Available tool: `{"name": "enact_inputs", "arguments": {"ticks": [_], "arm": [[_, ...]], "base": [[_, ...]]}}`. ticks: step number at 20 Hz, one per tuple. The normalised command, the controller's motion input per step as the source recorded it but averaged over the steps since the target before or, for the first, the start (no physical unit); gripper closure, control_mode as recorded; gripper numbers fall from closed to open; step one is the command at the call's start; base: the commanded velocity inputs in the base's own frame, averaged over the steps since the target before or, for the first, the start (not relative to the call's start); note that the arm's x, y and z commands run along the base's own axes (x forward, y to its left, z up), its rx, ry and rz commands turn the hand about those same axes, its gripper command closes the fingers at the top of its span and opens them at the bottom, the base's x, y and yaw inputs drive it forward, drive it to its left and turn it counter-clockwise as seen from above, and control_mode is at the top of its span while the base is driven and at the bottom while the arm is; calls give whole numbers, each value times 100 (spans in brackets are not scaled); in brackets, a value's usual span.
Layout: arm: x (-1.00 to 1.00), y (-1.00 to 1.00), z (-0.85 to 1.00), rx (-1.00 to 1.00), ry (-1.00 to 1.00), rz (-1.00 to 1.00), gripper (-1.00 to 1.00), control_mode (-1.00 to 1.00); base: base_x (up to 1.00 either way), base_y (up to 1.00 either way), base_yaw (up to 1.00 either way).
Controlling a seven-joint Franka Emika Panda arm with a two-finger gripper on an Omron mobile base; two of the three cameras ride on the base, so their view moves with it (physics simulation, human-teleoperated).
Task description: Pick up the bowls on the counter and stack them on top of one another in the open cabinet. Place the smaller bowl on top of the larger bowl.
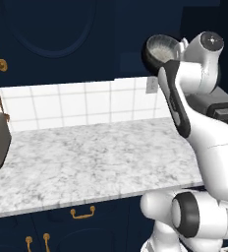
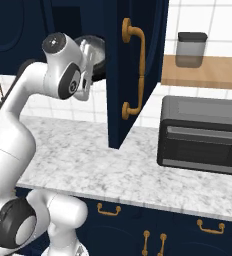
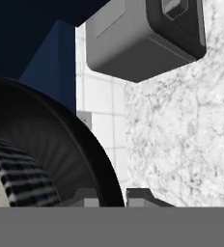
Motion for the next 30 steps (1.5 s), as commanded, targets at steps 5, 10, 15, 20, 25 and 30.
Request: {"name": "enact_inputs", "arguments": {"ticks": [5,10,15,20,25,30], "arm": [[64,-2,0,0,2,0,100,-100],[55,-19,-1,0,0,0,100,-100],[64,-11,-12,0,3,0,100,-100],[62,-3,-18,-1,4,0,100,-100],[56,-4,-1,0,0,0,100,-100],[23,0,-4,0,0,0,-100,-100]], "base": [[0,0,0],[0,0,0],[0,0,0],[0,0,0],[0,0,0],[0,0,0]]}}
